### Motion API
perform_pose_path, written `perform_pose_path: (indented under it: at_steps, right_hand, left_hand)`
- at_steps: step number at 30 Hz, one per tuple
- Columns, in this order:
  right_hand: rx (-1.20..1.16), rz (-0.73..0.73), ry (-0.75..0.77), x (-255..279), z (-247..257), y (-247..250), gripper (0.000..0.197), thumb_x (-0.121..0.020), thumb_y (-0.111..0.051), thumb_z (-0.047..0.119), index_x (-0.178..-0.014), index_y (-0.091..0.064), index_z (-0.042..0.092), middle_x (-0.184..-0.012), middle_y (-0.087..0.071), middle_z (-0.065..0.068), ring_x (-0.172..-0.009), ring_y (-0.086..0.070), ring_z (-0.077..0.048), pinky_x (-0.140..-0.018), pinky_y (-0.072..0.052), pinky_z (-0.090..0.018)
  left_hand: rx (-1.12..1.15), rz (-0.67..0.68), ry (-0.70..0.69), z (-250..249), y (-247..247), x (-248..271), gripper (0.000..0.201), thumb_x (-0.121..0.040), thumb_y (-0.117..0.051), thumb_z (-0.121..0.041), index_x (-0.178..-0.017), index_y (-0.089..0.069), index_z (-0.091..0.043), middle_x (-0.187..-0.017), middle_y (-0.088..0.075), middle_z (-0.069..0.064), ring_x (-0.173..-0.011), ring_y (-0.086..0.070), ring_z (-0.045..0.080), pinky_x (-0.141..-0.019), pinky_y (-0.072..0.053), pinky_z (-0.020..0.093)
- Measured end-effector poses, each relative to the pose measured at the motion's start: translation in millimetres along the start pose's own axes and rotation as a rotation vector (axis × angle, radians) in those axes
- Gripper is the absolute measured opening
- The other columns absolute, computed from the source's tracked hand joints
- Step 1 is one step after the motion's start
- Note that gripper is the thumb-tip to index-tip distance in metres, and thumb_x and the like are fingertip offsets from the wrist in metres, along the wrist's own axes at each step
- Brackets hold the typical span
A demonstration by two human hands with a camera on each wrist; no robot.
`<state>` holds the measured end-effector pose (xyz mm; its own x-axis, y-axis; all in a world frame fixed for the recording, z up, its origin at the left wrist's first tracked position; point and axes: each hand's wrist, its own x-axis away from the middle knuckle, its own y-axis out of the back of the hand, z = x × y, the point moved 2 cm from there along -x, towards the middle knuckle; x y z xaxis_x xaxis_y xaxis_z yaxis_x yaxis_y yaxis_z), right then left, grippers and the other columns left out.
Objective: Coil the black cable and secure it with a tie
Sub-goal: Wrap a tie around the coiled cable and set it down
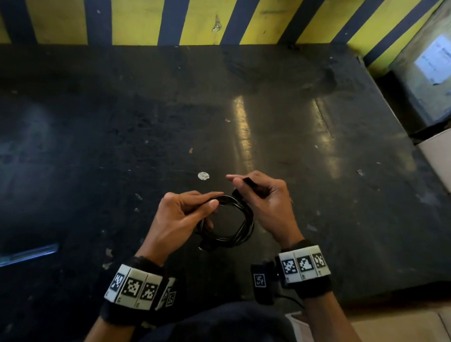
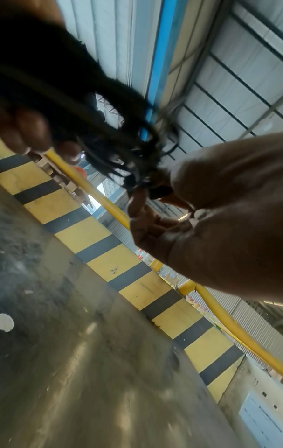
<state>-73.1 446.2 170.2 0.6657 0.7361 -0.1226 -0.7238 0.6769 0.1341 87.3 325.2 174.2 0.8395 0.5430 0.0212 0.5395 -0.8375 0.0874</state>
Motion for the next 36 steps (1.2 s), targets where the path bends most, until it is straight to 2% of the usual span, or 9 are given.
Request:
perform_pose_path:
  at_steps: [2,6,12,16,20,25,28,31,36]
  right_hand:
    - [-0.005,0.060,-0.045,2.5,3.1,3.7,0.019,-0.093,-0.071,0.013,-0.109,-0.078,0.006,-0.093,-0.078,-0.006,-0.087,-0.073,-0.013,-0.082,-0.057,-0.027]
    - [0.033,0.088,-0.061,5.1,4.4,15.9,0.020,-0.089,-0.076,0.008,-0.108,-0.078,0.010,-0.099,-0.081,-0.007,-0.097,-0.077,-0.022,-0.093,-0.060,-0.035]
    - [0.195,-0.024,-0.035,4.6,-2.8,23.4,0.013,-0.078,-0.086,0.011,-0.088,-0.078,0.011,-0.084,-0.078,-0.002,-0.079,-0.074,-0.011,-0.077,-0.059,-0.026]
    - [0.252,-0.003,-0.016,5.9,-3.3,21.2,0.015,-0.075,-0.089,0.015,-0.083,-0.076,0.012,-0.076,-0.075,0.000,-0.069,-0.066,-0.004,-0.067,-0.054,-0.020]
    - [0.059,0.060,-0.129,4.4,-1.0,23.3,0.015,-0.074,-0.088,0.011,-0.086,-0.079,0.006,-0.082,-0.079,-0.009,-0.076,-0.073,-0.012,-0.074,-0.058,-0.023]
    - [-0.108,0.151,-0.236,3.3,7.9,30.0,0.021,-0.080,-0.081,0.019,-0.096,-0.080,0.005,-0.089,-0.081,-0.011,-0.079,-0.076,-0.018,-0.063,-0.053,-0.018]
    - [-0.084,0.178,-0.224,4.1,11.8,28.6,0.020,-0.091,-0.070,0.014,-0.108,-0.077,0.006,-0.092,-0.082,-0.005,-0.083,-0.078,-0.013,-0.067,-0.054,-0.015]
    - [-0.014,0.203,-0.183,4.3,13.0,23.5,0.019,-0.096,-0.064,0.007,-0.109,-0.076,0.001,-0.093,-0.079,-0.005,-0.084,-0.074,-0.006,-0.075,-0.054,-0.013]
    - [0.048,0.363,-0.207,3.9,14.2,16.2,0.022,-0.100,-0.059,0.010,-0.112,-0.075,0.000,-0.107,-0.078,-0.013,-0.097,-0.072,-0.011,-0.089,-0.056,-0.020]
  left_hand:
    - [0.017,-0.011,0.019,1.8,0.9,0.4,0.027,-0.091,-0.067,-0.008,-0.117,-0.074,-0.006,-0.087,-0.075,0.009,-0.067,-0.071,0.018,-0.067,-0.058,0.022]
    - [0.027,-0.035,0.039,2.9,1.9,0.0,0.026,-0.091,-0.067,-0.008,-0.116,-0.074,-0.007,-0.086,-0.074,0.008,-0.066,-0.070,0.019,-0.066,-0.059,0.023]
    - [0.038,0.031,0.031,-0.8,0.0,2.8,0.027,-0.092,-0.067,-0.007,-0.118,-0.073,-0.005,-0.089,-0.073,0.013,-0.065,-0.070,0.020,-0.065,-0.058,0.023]
    - [0.038,0.045,0.007,-4.9,0.5,4.1,0.027,-0.092,-0.066,-0.006,-0.118,-0.073,-0.005,-0.090,-0.073,0.012,-0.066,-0.070,0.022,-0.066,-0.059,0.024]
    - [0.007,0.010,0.007,-2.4,1.3,2.9,0.027,-0.092,-0.067,-0.007,-0.118,-0.073,-0.007,-0.090,-0.073,0.011,-0.067,-0.070,0.022,-0.069,-0.061,0.027]
    - [0.000,-0.028,0.026,1.6,2.0,4.5,0.027,-0.092,-0.067,-0.009,-0.117,-0.074,-0.009,-0.091,-0.073,0.013,-0.067,-0.069,0.023,-0.068,-0.061,0.028]
    - [0.007,-0.040,0.036,3.1,2.9,5.9,0.027,-0.092,-0.066,-0.011,-0.118,-0.074,-0.010,-0.092,-0.073,0.011,-0.067,-0.069,0.022,-0.067,-0.060,0.027]
    - [0.007,-0.039,0.025,1.6,1.8,7.8,0.028,-0.092,-0.066,-0.011,-0.118,-0.073,-0.009,-0.093,-0.073,0.010,-0.068,-0.069,0.020,-0.068,-0.059,0.023]
    - [-0.003,-0.051,-0.019,-2.1,-0.8,10.2,0.029,-0.091,-0.065,-0.015,-0.118,-0.073,-0.008,-0.090,-0.072,0.009,-0.066,-0.068,0.015,-0.067,-0.057,0.020]
